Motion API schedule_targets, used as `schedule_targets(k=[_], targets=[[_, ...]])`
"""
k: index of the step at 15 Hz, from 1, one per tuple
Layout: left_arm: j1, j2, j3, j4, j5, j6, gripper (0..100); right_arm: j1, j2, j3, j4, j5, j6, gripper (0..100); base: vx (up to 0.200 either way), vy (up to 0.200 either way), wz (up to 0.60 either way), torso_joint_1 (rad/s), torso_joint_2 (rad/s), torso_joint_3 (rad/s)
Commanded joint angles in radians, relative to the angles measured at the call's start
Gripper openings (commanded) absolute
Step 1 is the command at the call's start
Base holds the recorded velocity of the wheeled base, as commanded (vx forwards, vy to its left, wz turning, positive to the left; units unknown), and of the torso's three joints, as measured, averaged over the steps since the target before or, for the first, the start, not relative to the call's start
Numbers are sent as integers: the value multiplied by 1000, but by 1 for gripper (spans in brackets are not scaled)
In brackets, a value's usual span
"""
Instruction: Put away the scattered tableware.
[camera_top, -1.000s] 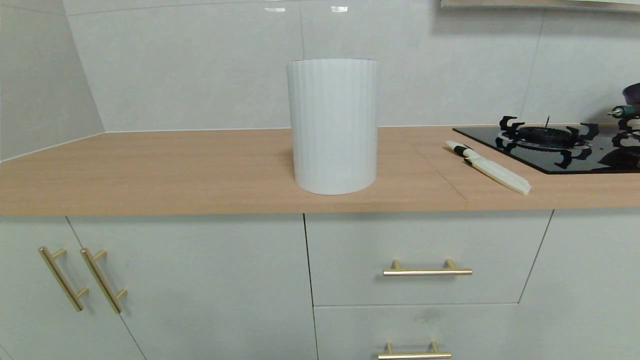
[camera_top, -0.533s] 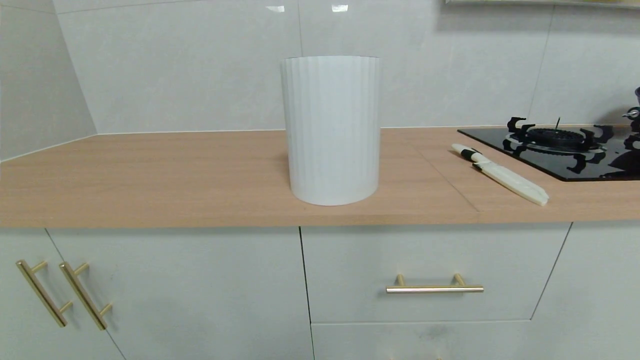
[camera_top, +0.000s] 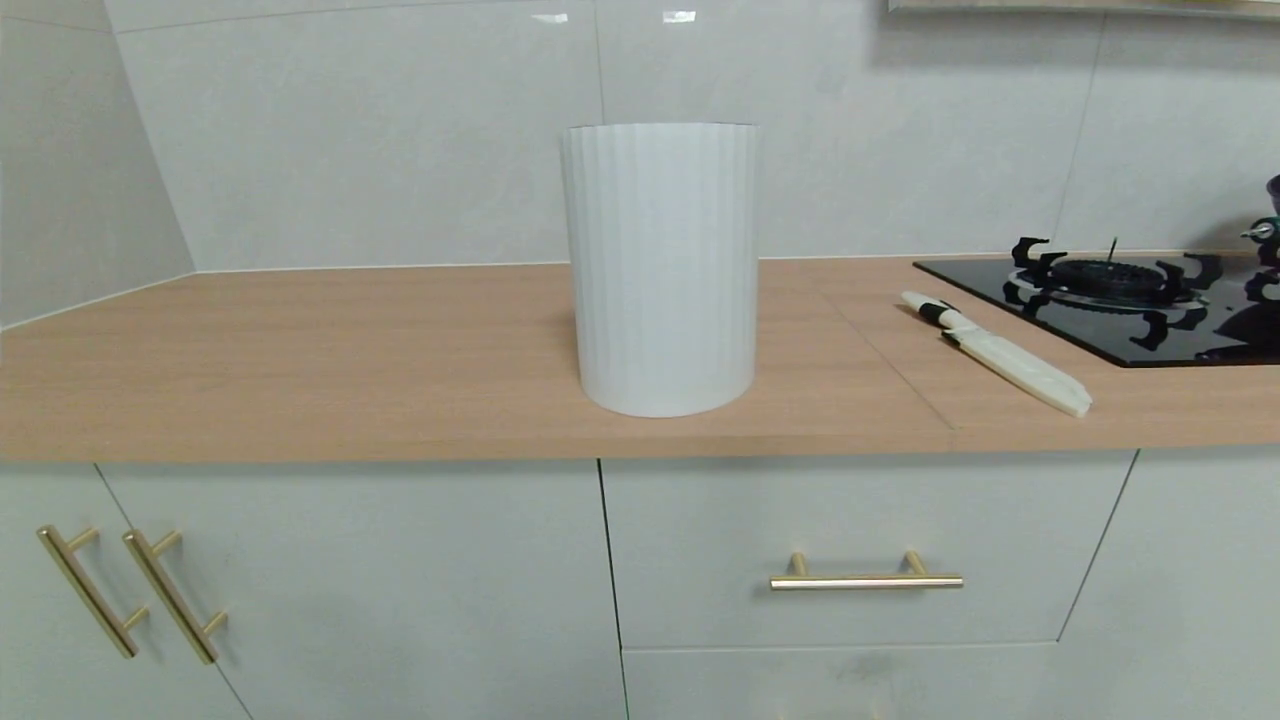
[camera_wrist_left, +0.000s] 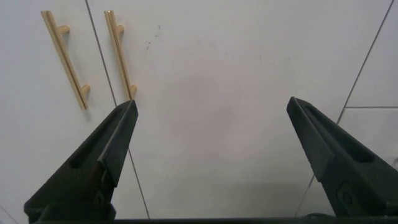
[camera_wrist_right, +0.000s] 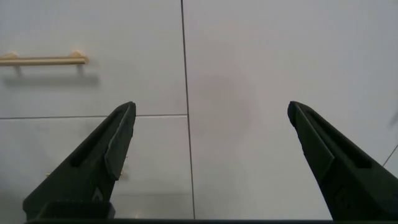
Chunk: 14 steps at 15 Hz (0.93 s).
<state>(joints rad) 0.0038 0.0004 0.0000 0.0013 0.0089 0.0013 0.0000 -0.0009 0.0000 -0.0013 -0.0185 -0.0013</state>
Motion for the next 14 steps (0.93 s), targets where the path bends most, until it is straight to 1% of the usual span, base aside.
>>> schedule_targets(k=[1, 3, 14], targets=[[1, 0, 0, 0, 0, 0, 100, 0, 2, 0, 0, 0, 0, 100, 0, 0, 0, 85, -305, -237], [1, 0, 0, 0, 0, 0, 100, 0, 1, 0, 0, 0, 0, 100, 0, 0, 0, 71, -220, -276], [1, 0, 0, 0, 0, 0, 100, 0, 1, 0, 0, 0, 0, 100, 0, 0, 0, 185, -490, -289]])
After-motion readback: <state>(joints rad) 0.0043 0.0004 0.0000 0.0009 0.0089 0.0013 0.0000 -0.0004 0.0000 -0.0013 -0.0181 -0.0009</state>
